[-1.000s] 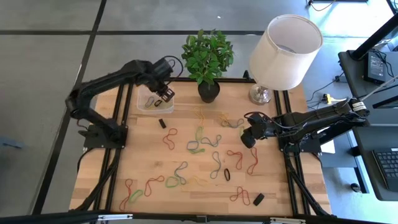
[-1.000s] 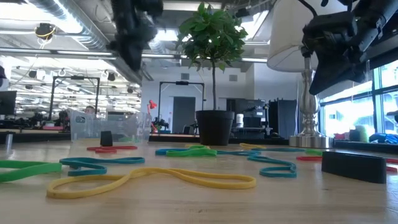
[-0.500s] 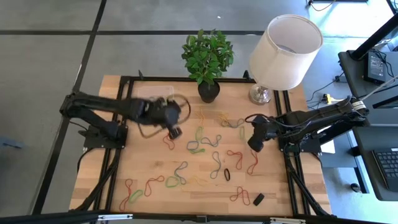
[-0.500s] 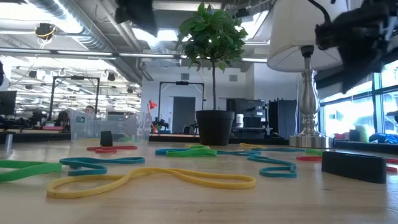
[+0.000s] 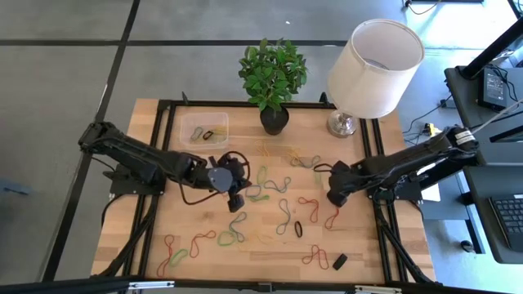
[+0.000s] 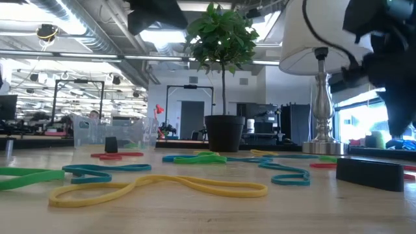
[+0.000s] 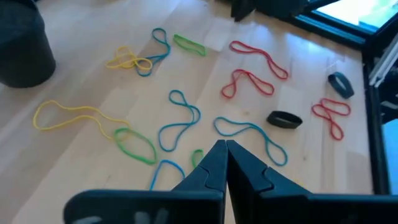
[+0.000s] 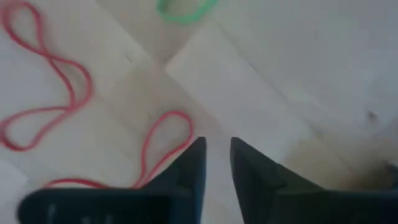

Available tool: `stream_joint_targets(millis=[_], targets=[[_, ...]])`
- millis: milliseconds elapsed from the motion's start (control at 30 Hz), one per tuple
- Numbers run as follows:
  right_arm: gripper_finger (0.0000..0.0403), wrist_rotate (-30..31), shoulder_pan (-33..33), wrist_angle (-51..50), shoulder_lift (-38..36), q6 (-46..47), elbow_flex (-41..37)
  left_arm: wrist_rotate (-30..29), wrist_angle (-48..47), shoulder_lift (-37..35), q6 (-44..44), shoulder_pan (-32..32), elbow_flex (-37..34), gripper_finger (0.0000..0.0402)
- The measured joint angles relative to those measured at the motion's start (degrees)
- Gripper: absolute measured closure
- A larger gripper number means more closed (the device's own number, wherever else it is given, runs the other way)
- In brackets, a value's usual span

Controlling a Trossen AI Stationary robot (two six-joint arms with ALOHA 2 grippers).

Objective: Pick and place rubber bands into bin
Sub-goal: Put the red rubber band into the transparent bin

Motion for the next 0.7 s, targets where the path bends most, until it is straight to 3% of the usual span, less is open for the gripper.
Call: stream_joint_targets(millis=[300, 700], targets=[[0.0291, -3.81, 0.0, 11.25, 5.04, 0.03, -4.45, -0.06, 1.57, 0.0, -1.58, -0.04, 0.0, 0.04], [0.0339, -2.8, 1.17, 12.15, 13.91, -0.47, -3.73, -0.4, 2.89, 0.0, -1.57, 0.0, 0.0, 0.0399]])
